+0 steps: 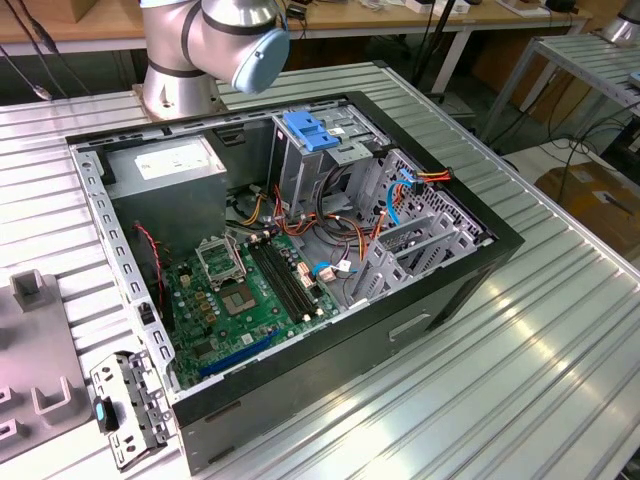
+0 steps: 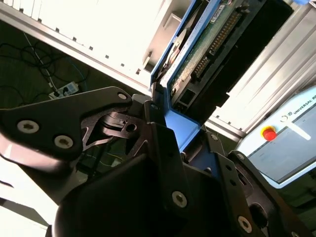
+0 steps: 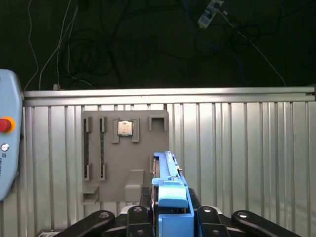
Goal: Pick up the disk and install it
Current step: 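Pick up the disk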
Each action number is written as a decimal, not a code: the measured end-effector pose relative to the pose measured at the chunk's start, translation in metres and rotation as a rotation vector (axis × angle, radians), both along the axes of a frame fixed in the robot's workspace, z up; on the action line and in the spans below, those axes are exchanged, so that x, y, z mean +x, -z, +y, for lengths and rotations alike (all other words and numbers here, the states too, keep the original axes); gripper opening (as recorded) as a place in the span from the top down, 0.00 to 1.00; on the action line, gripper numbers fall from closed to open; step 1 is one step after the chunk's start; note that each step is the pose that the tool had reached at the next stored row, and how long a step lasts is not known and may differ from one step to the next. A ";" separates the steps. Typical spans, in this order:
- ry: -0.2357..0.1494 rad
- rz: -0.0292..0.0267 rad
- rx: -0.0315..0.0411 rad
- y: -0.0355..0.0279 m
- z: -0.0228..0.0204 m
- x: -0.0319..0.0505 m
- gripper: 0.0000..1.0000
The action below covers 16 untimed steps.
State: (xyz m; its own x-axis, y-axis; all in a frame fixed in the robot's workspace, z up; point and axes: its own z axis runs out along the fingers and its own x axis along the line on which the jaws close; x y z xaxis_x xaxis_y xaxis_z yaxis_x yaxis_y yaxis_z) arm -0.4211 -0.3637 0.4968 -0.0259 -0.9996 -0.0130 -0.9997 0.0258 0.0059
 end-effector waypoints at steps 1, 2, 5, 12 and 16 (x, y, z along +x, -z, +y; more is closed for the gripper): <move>0.000 0.0000 0.0000 0.0000 -0.0001 0.0016 0.63; 0.000 -0.0001 0.0000 0.0000 -0.0001 0.0031 0.63; 0.000 -0.0001 0.0000 0.0000 -0.0002 0.0081 0.63; 0.000 -0.0001 0.0001 0.0001 -0.0005 0.0197 0.63; 0.000 0.0000 0.0000 0.0000 -0.0007 0.0285 0.63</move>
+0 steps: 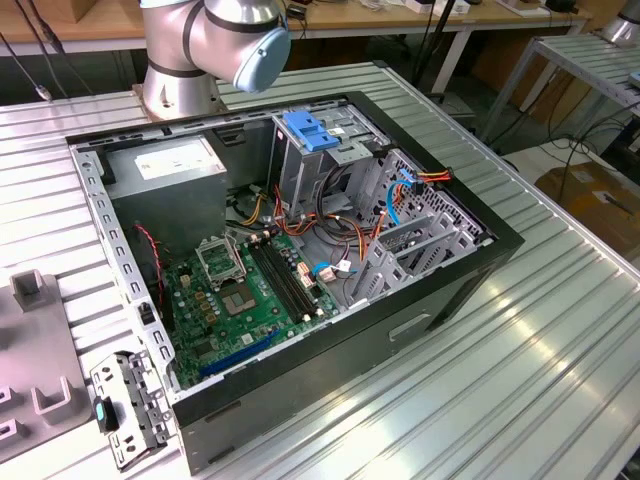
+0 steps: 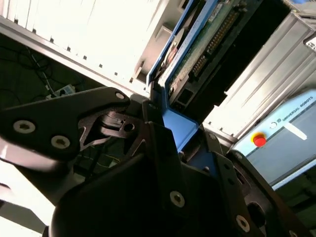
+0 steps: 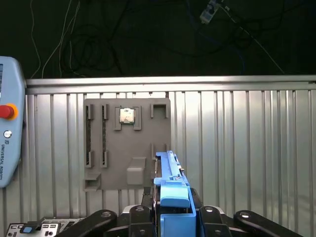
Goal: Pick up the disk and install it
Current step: 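Pick up the disk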
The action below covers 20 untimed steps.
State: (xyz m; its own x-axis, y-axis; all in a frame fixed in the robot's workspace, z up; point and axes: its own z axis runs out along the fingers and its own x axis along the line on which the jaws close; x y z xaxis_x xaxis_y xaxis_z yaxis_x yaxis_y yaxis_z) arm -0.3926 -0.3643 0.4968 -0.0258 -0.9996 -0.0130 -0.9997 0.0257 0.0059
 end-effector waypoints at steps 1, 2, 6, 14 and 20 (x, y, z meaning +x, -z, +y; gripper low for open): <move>0.000 0.0000 0.0000 0.0000 0.0000 0.0032 0.63; 0.000 0.0000 0.0001 0.0000 -0.0001 0.0058 0.63; 0.000 0.0000 0.0001 0.0000 -0.0002 0.0127 0.63; 0.000 0.0000 0.0000 0.0000 -0.0006 0.0312 0.63; 0.000 0.0001 0.0000 0.0000 -0.0007 0.0389 0.63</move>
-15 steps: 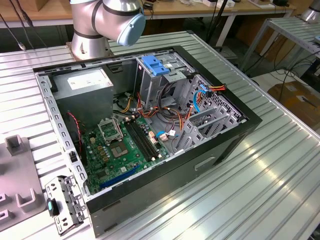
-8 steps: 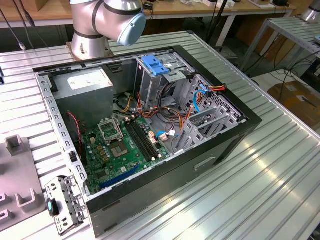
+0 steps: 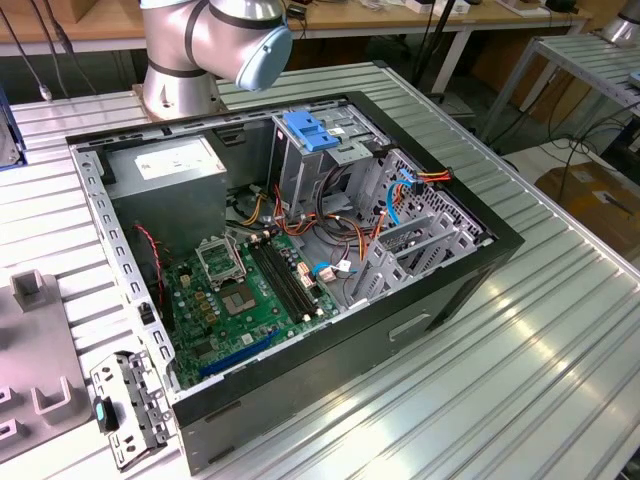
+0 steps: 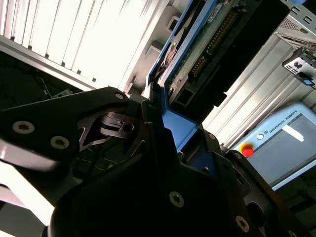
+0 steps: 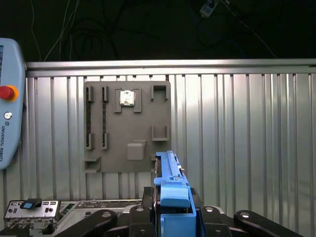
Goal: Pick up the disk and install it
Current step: 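Pick up the disk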
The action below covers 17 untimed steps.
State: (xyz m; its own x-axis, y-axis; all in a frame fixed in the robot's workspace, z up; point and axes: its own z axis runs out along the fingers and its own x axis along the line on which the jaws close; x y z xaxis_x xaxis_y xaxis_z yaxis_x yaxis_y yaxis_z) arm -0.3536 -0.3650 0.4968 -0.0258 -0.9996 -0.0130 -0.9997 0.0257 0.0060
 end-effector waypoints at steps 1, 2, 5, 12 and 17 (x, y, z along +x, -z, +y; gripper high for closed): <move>0.000 -0.0001 0.0000 0.0000 0.0000 0.0001 0.63; 0.000 0.0000 0.0000 0.0000 0.0000 0.0001 0.63; 0.000 0.0000 0.0000 0.0000 0.0000 0.0001 0.63; 0.000 0.0000 0.0000 0.0000 0.0000 0.0021 0.63; 0.000 0.0000 0.0000 0.0000 -0.0003 0.0084 0.63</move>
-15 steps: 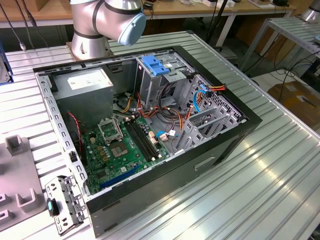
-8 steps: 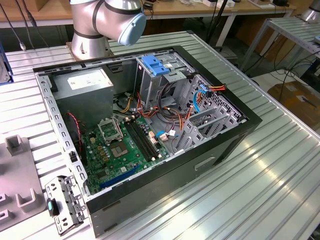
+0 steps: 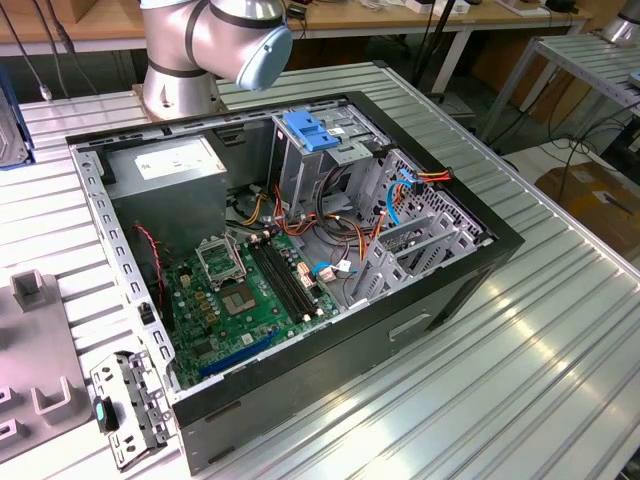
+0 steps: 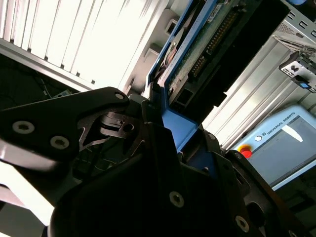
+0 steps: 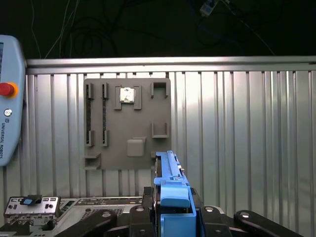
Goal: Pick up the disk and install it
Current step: 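Pick up the disk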
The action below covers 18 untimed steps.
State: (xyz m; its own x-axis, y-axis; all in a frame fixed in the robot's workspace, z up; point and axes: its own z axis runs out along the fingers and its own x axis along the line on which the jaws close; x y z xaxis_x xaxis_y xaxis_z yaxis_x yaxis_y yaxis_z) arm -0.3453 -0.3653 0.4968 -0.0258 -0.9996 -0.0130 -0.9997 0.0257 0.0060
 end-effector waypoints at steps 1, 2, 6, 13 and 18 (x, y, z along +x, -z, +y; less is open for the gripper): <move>0.000 0.0000 0.0000 0.0000 -0.0002 0.0007 0.63; 0.000 -0.0001 0.0000 0.0000 -0.0005 0.0015 0.63; 0.000 0.0000 0.0000 0.0000 -0.0019 0.0055 0.63; 0.000 0.0000 0.0000 0.0000 -0.0088 0.0126 0.63; 0.000 0.0000 0.0000 0.0000 -0.0141 0.0155 0.63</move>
